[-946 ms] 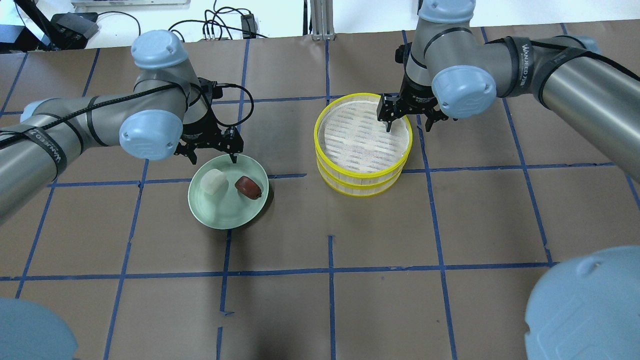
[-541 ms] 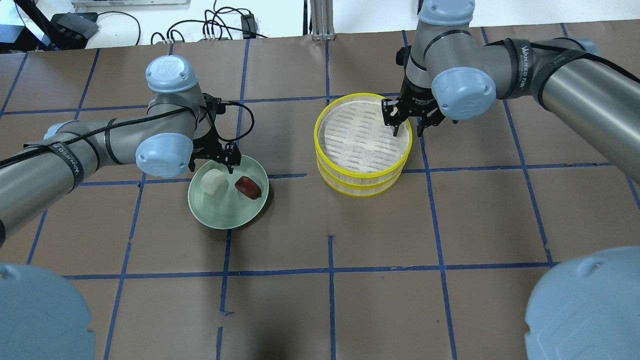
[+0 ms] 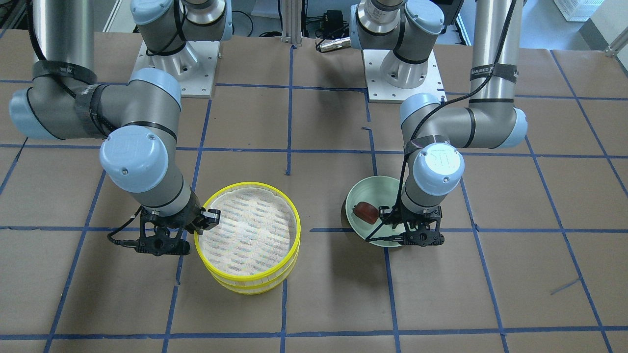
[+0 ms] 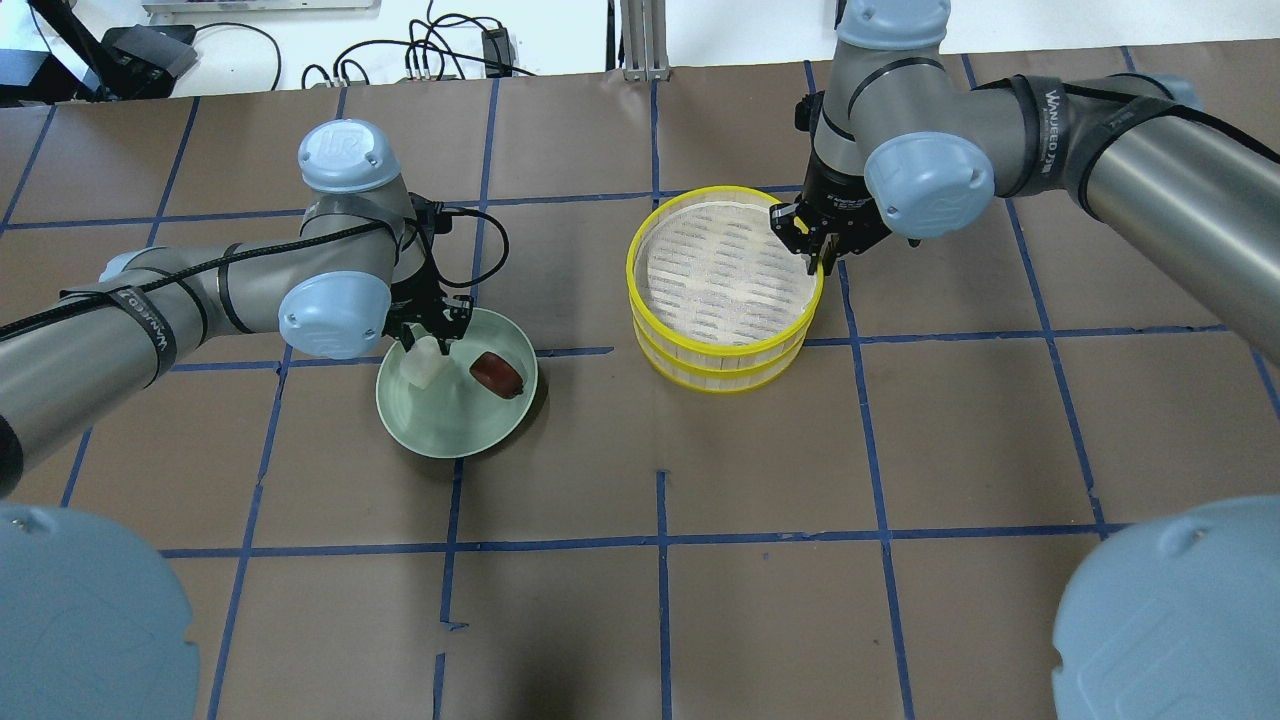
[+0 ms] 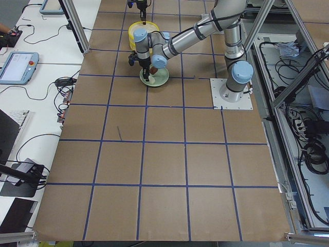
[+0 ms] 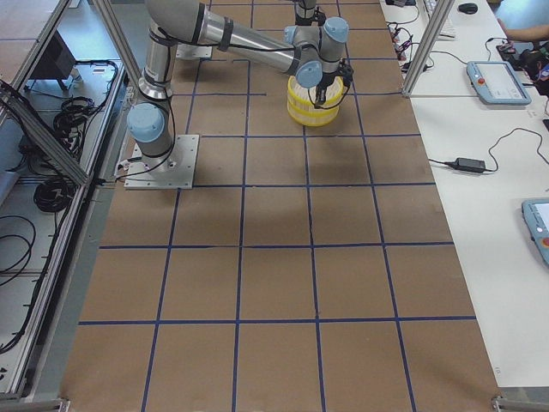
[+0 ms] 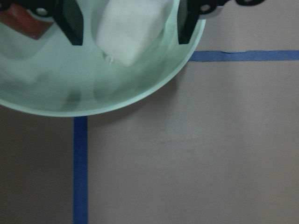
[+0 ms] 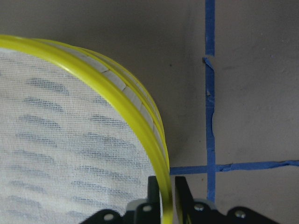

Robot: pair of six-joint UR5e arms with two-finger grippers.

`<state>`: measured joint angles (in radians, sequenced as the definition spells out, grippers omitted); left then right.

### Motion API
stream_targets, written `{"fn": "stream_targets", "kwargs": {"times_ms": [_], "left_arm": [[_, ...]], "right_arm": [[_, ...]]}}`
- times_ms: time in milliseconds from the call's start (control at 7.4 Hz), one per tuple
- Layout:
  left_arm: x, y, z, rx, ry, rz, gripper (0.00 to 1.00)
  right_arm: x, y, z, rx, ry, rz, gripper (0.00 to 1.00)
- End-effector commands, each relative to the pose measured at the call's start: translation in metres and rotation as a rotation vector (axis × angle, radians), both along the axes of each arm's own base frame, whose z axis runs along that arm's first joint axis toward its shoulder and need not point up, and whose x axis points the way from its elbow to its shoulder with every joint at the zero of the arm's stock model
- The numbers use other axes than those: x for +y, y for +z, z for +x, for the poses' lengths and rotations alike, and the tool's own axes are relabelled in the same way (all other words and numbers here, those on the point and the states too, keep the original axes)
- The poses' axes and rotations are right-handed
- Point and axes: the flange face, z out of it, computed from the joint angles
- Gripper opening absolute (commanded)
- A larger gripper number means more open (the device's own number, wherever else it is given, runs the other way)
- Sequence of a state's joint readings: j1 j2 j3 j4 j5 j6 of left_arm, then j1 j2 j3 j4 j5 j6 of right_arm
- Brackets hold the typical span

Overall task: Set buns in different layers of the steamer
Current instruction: 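Close the left gripper on the white bun and lift it from the bowl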

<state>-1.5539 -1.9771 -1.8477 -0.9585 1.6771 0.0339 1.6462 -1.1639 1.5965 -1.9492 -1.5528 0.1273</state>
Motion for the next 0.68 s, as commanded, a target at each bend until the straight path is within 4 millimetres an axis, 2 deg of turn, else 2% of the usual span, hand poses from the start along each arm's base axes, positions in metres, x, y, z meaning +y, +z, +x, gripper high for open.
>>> {"fn": "stream_targets", "kwargs": {"times_ms": [0,135,270,405,541], "left_arm": [[-0.006,0.014,-0.001,0.003,0.025,-0.037,0.21],[-0.012,0.043,-0.013,0.027,0.054,-0.100,0.21],[-0.013,0.075,-0.016,0.048,0.060,-0.142,0.21],[-0.007,0.096,-0.023,0.052,0.052,-0.151,0.21],[-0.003,0.110,-0.028,0.054,0.043,-0.165,0.21]], "right_arm": [[0.005,0.023,-0.006,-0.003,0.003,0.009,0.25],[0.011,0.044,-0.009,-0.009,0.016,-0.017,0.25],[0.014,0.044,-0.010,-0.005,0.057,-0.008,0.21],[0.016,0.040,-0.009,-0.010,0.077,-0.002,0.16],[0.016,0.035,-0.009,-0.012,0.065,0.008,0.17]]}}
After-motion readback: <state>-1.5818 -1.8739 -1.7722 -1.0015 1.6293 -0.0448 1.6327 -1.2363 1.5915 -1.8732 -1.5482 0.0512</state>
